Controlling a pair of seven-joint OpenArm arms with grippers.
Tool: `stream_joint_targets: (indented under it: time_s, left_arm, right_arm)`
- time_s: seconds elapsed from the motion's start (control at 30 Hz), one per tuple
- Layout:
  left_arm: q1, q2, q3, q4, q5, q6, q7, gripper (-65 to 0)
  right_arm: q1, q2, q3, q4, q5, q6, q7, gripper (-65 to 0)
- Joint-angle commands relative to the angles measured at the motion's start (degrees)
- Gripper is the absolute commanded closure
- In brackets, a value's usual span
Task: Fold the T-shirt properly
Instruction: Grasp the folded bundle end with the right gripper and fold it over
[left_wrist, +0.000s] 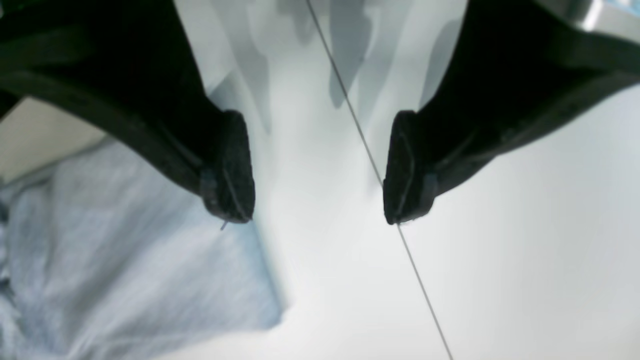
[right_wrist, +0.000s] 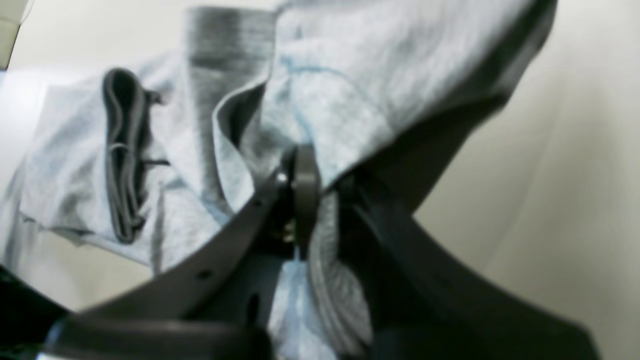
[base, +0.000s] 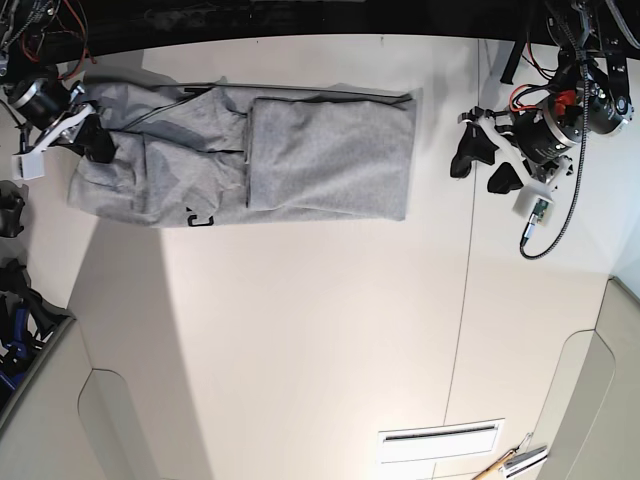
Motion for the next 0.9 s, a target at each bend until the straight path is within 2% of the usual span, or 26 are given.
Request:
stream_joint_targets:
  time_s: [0.0,0.13,0.23,0.33,0.43,0.6,0.73,0.87]
  left_arm:
    - [0.48,-0.46,-0.2,0.74,-1.77,-0.17,-1.05,-43.4]
    - [2.43,-0.35,1.92,0.72,-4.7,-0.42,-2.16,-43.4]
    - [2.69,-0.33,5.55,0.15,-4.5,-0.39,-3.69,-43.4]
    - [2.6,-0.35,9.73,-2.38,-1.97,-0.13,-7.45,-43.4]
    - [1.75,-0.33,13.03,-6.71,1.22,2.1,-10.08,-43.4]
    - [-0.59,-0.31,15.28,-12.31,1.73,2.47,-10.05,-43.4]
    - [-0.68,-0.15,15.85,-12.63,1.7,2.45,-10.43,-43.4]
    - [-0.68,1.03,15.85,-12.63,1.7,2.45,-10.43,-43.4]
  right_arm:
    - [0.63,1.9,1.05,1.09,1.49,0.42,0.59,0.0]
    - [3.23,5.09,2.14,1.44,2.64,0.42,-2.43,0.0]
    - [6.21,5.62,2.12,3.3,3.28,0.42,-5.2,0.0]
    - [8.79,4.79,2.1,6.36,5.6,0.46,-8.09,0.0]
    - [9.75,3.41,1.92,10.45,5.57,0.44,-8.07,0.0]
    - [9.75,1.11,0.11,18.18,5.57,0.44,-8.11,0.0]
    - [9.75,0.5,-5.95,24.06,5.05,0.44,-8.46,0.0]
    - [9.97,0.57,-18.23,26.36,2.27,0.44,-8.24,0.0]
